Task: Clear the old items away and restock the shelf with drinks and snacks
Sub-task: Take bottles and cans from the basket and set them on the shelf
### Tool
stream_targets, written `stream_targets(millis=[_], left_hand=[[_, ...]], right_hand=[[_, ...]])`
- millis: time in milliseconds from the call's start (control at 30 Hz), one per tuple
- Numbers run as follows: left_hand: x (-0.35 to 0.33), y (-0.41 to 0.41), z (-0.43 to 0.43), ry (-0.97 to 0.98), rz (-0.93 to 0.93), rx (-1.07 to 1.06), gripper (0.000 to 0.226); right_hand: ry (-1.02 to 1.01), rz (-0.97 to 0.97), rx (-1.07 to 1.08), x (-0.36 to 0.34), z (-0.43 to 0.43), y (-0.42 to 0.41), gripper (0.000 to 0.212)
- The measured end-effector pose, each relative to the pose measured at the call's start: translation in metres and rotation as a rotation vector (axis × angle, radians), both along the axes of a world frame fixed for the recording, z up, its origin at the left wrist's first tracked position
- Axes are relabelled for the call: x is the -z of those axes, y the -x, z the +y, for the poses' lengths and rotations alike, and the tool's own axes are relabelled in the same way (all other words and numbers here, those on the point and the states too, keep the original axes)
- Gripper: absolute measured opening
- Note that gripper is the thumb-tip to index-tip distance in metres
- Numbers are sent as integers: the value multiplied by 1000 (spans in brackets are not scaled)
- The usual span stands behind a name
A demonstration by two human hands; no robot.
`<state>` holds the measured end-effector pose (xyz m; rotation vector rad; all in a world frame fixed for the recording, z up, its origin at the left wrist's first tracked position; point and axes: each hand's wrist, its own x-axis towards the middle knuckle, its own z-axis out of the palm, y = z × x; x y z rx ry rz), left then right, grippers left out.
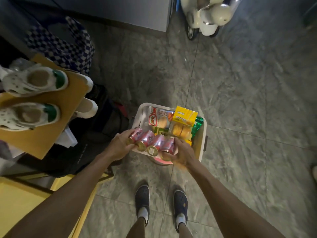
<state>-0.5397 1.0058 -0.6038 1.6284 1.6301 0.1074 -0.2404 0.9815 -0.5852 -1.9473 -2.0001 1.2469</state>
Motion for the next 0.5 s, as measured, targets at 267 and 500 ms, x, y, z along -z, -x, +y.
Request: stream_targets(millis=[267, 500], left_hand=[[-112, 3, -30, -22, -284, -253, 76], [-208, 9, -110, -61, -561, -580, 76]], right_hand=[[63, 140, 39, -136, -5, -28, 42], [90, 139, -146, -246, -9, -22, 35]])
